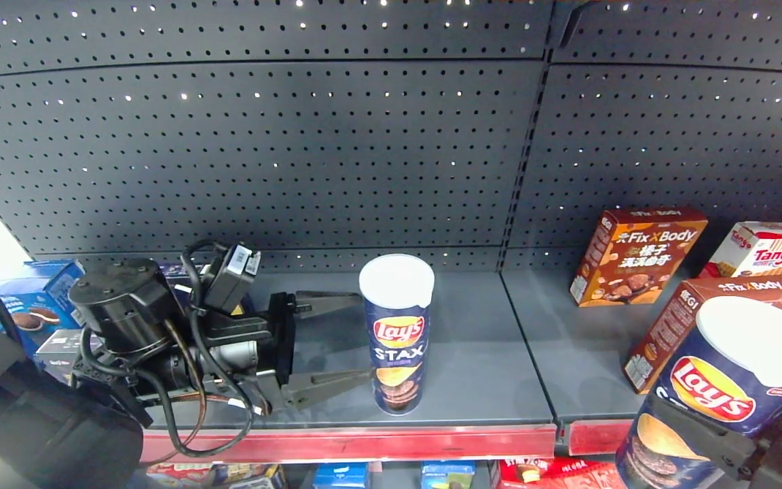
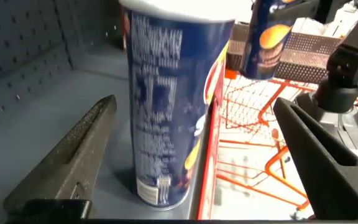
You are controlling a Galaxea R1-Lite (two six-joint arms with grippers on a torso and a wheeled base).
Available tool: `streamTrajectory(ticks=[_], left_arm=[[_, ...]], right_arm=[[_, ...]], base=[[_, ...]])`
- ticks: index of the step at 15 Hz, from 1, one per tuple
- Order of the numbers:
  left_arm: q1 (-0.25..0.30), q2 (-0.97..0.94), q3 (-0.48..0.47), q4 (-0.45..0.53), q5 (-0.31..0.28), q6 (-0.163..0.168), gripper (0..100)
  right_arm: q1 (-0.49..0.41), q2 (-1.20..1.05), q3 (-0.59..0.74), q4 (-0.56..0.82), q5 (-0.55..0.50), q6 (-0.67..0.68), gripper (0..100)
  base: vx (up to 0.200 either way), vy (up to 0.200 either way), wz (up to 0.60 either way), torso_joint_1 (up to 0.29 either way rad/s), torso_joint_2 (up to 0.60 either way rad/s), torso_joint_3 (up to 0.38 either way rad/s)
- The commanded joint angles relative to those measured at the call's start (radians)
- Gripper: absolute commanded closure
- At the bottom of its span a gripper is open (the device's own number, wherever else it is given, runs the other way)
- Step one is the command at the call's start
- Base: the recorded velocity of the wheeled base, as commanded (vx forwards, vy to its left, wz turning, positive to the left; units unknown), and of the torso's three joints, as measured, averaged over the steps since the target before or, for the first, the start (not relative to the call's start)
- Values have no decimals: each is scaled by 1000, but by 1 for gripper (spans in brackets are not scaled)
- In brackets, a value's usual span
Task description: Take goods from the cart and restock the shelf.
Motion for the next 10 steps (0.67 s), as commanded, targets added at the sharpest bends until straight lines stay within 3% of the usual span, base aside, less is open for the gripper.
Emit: streamTrajectory(ticks=[1,7,10], left_arm=[[-1,-23,-12,1,0,-3,0],[-1,-126,-29,10,0,-6,0],[44,-191,-8,10,2,-6,0]], right_arm=[[0,-5,2,-1,0,0,100],[2,-5,2,-1,0,0,100],[0,-7,0,-1,0,0,100]], base=[[0,0,0,0,0,0],[0,0,0,0,0,0],[0,0,0,0,0,0]])
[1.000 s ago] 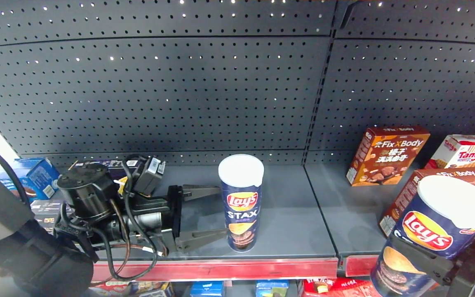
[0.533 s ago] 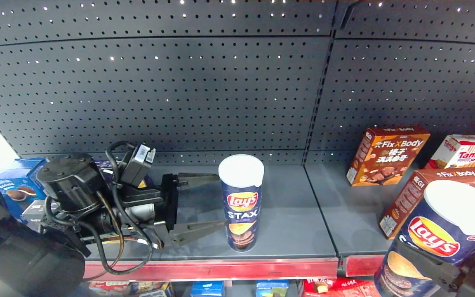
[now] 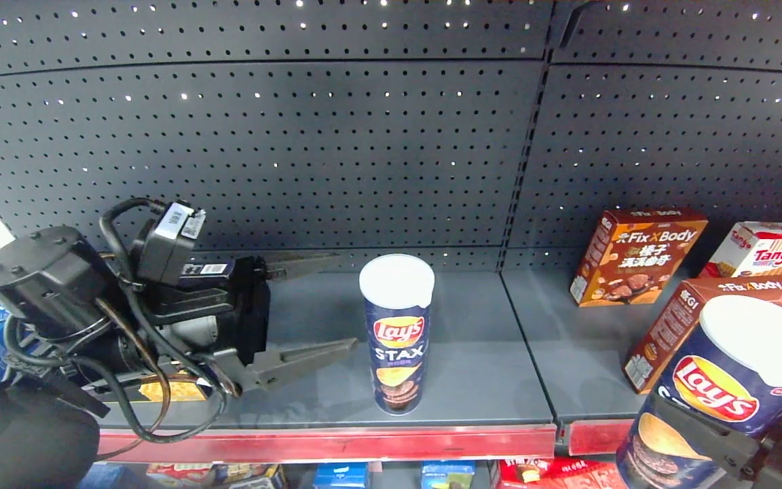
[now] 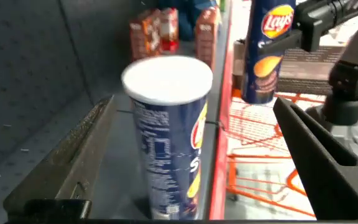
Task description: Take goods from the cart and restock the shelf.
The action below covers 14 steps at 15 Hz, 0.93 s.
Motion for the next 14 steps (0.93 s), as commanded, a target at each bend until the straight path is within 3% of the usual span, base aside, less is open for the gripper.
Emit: streamTrajectory(ticks=[1,4,8,10,13,14], left_arm=[[31,-69,24,0,0,0,0],[103,-164,112,0,16,1,0],[184,-290,204,0,80,-8,0],[201,-350,233,0,108,-31,0],[223,-408,273,1,140,-39,0],[244,-471,334,1,168,-45,0]], right_arm=[[0,-2,2,-1,-2,0,100],[1,-2,0,-2,0,0,100],[0,-10,-3,-2,-2,0,100],[0,-13,-9,-2,-2,0,100],[1,-13,-11,-2,-3,0,100],[1,-25,-11,-1,-3,-2,100]], base=[[0,0,0,0,0,0],[0,0,0,0,0,0],[0,0,0,0,0,0],[0,0,0,0,0,0],[0,0,0,0,0,0],[0,0,0,0,0,0]])
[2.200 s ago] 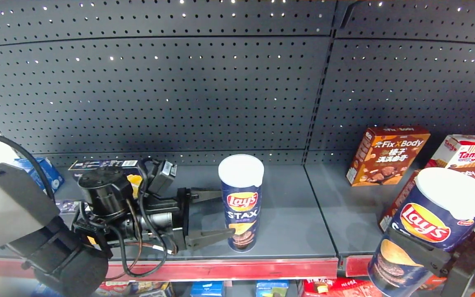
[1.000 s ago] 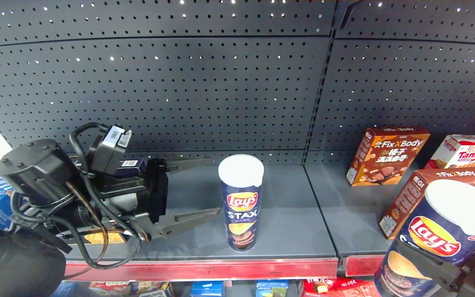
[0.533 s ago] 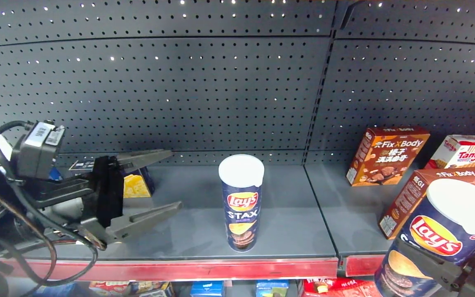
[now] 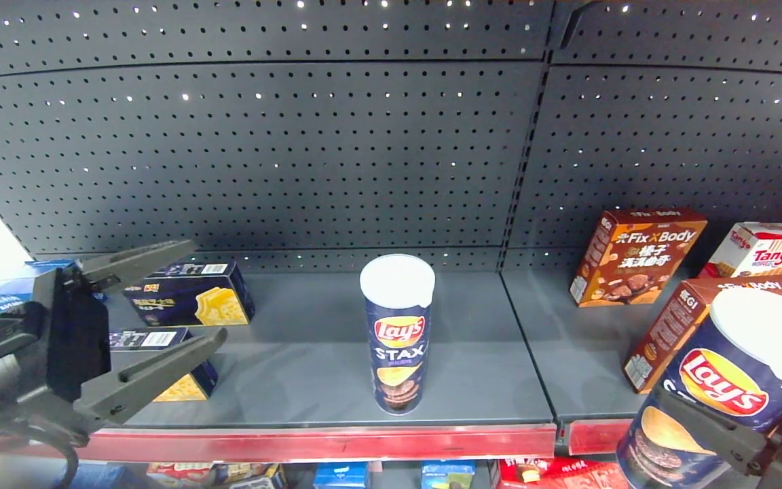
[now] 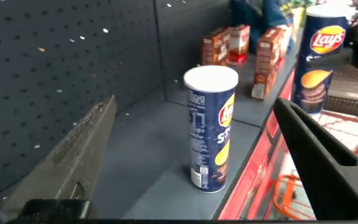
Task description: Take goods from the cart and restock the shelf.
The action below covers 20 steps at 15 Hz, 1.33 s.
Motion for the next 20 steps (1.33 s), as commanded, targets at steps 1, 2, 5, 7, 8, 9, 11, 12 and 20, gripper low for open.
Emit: streamTrajectory(ticks=[1,2,5,7,8,9,11,12,20], left_arm=[[39,-117,88,0,21,-10,0],[57,-144,114,0,21,-17,0],[77,-209,163,1,62,-43,0],[85,-275,226,6,127,-48,0],[100,-302,237,21,138,-48,0],[120,-351,234,99,142,-48,0],[153,-480,235,262,165,-48,0],[168,-559,232,374,199,-46,0],[223,-1161,36,1301,513,-39,0]], right_arm=[[1,-14,0,1,0,-5,100],[1,-17,1,1,0,-5,100],[1,-31,4,3,-2,-5,100],[2,-36,3,3,-2,-5,100],[2,-36,-2,3,-2,-5,100],[4,-34,-6,3,0,-5,100],[7,-34,-9,3,1,-6,100],[7,-34,-12,3,1,-6,100],[2,-47,-22,-2,0,-20,100]], base=[[0,0,0,0,0,0],[0,0,0,0,0,0],[0,0,0,0,0,0],[0,0,0,0,0,0],[0,0,0,0,0,0],[0,0,0,0,0,0],[0,0,0,0,0,0],[0,0,0,0,0,0],[0,0,0,0,0,0]])
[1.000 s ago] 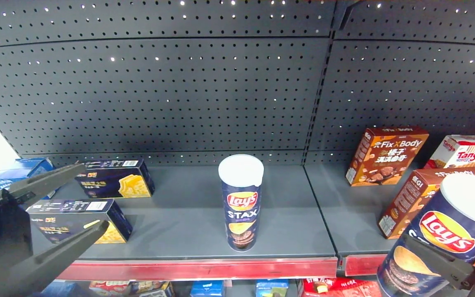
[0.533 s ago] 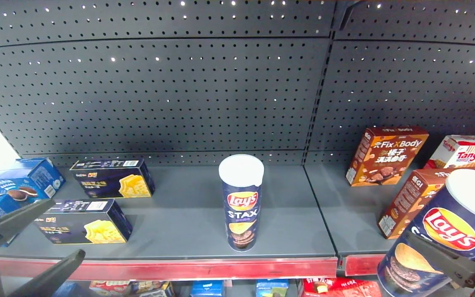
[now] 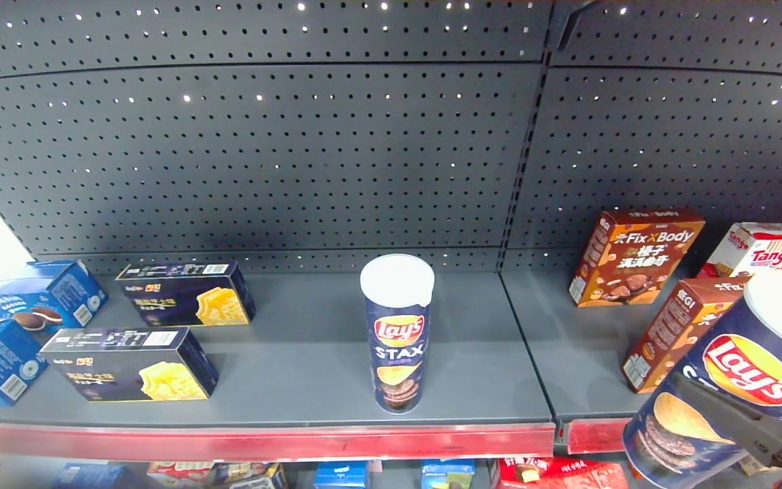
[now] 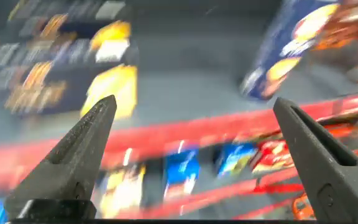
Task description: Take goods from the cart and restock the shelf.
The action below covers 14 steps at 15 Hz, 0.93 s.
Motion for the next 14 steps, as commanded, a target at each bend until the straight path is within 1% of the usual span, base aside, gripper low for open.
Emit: streamTrajectory(ticks=[1,2,3,4,5,6,7,8,9,11,13,14], left_arm=[[53,-227,-98,178,99,26,0],[102,-233,-108,219,165,66,0],[139,-225,-107,224,217,92,0],[160,-221,-101,227,254,103,0],[179,-224,-93,230,288,109,0],[185,-260,-64,268,317,121,0],[196,-311,-39,314,375,157,0],[196,-352,-24,339,406,171,0],[197,-371,-6,363,429,181,0],[208,-371,19,353,522,180,0],[209,-371,57,331,579,183,0],[211,-371,68,293,582,181,0]], right_arm=[[-2,-12,1,-1,1,-3,100],[-2,-16,2,-1,1,-3,100],[-2,-16,1,-1,1,-3,100],[-2,-16,-1,-2,1,-3,100],[0,-16,-2,-4,1,-3,100],[0,-18,-1,-4,1,-3,100],[0,-18,-2,-5,3,-3,100],[0,-18,-4,-5,3,-3,100],[0,-18,-6,-5,3,-3,100],[1,-36,-1,1,3,-1,100],[1,-42,7,1,3,-1,100],[0,-48,5,1,4,-1,100]], base=[[0,0,0,0,0,0],[0,0,0,0,0,0],[0,0,0,0,0,0],[0,0,0,0,0,0],[0,0,0,0,0,0],[0,0,0,0,0,0],[0,0,0,0,0,0],[0,0,0,0,0,0],[0,0,0,0,0,0],[0,0,0,0,0,0],[0,0,0,0,0,0],[0,0,0,0,0,0]])
